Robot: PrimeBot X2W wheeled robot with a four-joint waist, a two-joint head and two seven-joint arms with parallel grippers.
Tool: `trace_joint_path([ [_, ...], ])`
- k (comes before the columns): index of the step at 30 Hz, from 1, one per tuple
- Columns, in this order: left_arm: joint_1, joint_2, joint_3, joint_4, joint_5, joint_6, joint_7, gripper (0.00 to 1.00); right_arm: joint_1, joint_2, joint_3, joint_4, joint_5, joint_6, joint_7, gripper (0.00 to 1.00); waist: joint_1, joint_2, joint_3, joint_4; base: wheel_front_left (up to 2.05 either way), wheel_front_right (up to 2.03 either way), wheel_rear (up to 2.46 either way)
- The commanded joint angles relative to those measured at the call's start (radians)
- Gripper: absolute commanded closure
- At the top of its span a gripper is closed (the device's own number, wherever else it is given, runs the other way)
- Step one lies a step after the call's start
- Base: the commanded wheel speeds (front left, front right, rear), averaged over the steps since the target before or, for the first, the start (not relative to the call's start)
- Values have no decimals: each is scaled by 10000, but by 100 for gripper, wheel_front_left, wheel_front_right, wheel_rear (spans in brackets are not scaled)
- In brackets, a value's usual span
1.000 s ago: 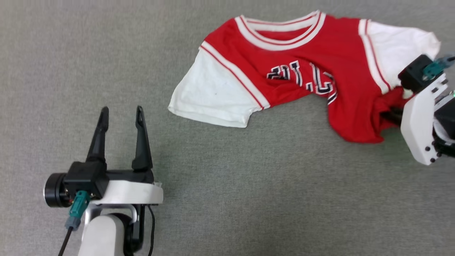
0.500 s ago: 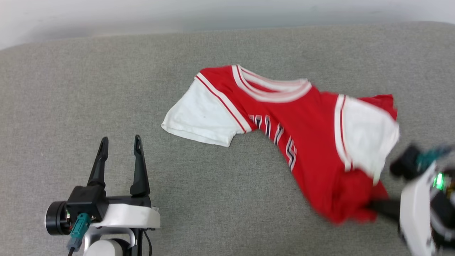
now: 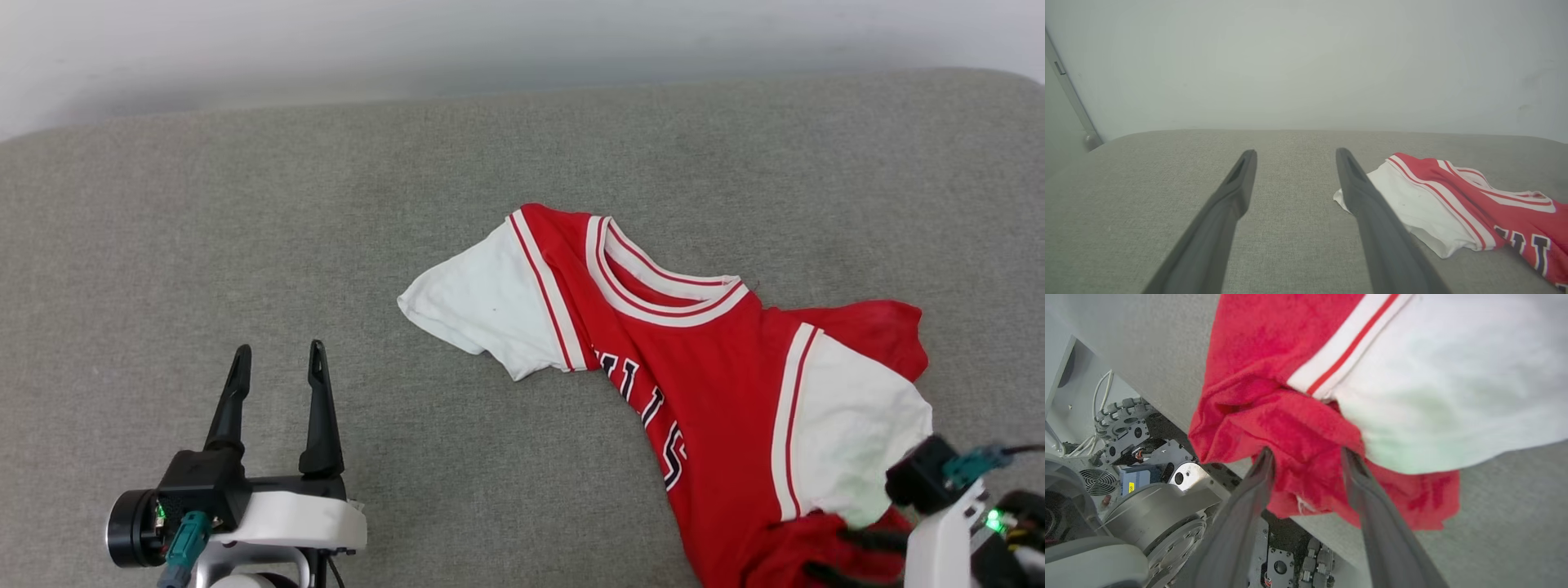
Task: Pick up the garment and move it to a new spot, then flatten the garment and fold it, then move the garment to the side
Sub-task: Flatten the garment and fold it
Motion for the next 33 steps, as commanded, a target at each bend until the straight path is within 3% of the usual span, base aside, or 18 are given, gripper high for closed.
trace_joint_path([
  [1,186,-7,20,34,30,59,-25,0,157,-196,-567,-438,-128,-3,128,0,1,0,-119,-70,0,0,0],
  [4,215,-7,12,37,27,69,-25,0,296,-443,-1158,-933,-219,-3,323,0,1,0,-189,-101,0,0,0],
  [8,296,-6,-10,8,29,80,-25,0,491,-786,-2681,-1979,-293,-3,643,0,1,0,-275,-113,0,0,0],
  [13,293,-7,-63,-39,2,100,-25,0,84,-249,-4895,-2699,-1141,-3,555,0,1,0,-187,-67,0,0,0],
  [17,38,-7,-181,-35,-9,88,-25,0,-782,215,-5575,-2749,-1955,-5,1318,0,1,0,50,56,0,0,0],
  [22,-311,-6,-322,-54,21,5,-25,0,-2522,435,-4795,-2121,-2191,-5,3126,0,1,0,503,332,0,0,0],
  [28,-840,-7,-555,-143,-24,30,-25,0,-4962,957,-3127,-411,-2047,-3,5436,0,1,0,1306,753,0,0,0],
  [33,-1291,-8,-787,-180,-137,77,-24,0,-6240,1633,-1981,1130,-2152,-5,6021,0,1,0,2035,1136,0,0,0],
])
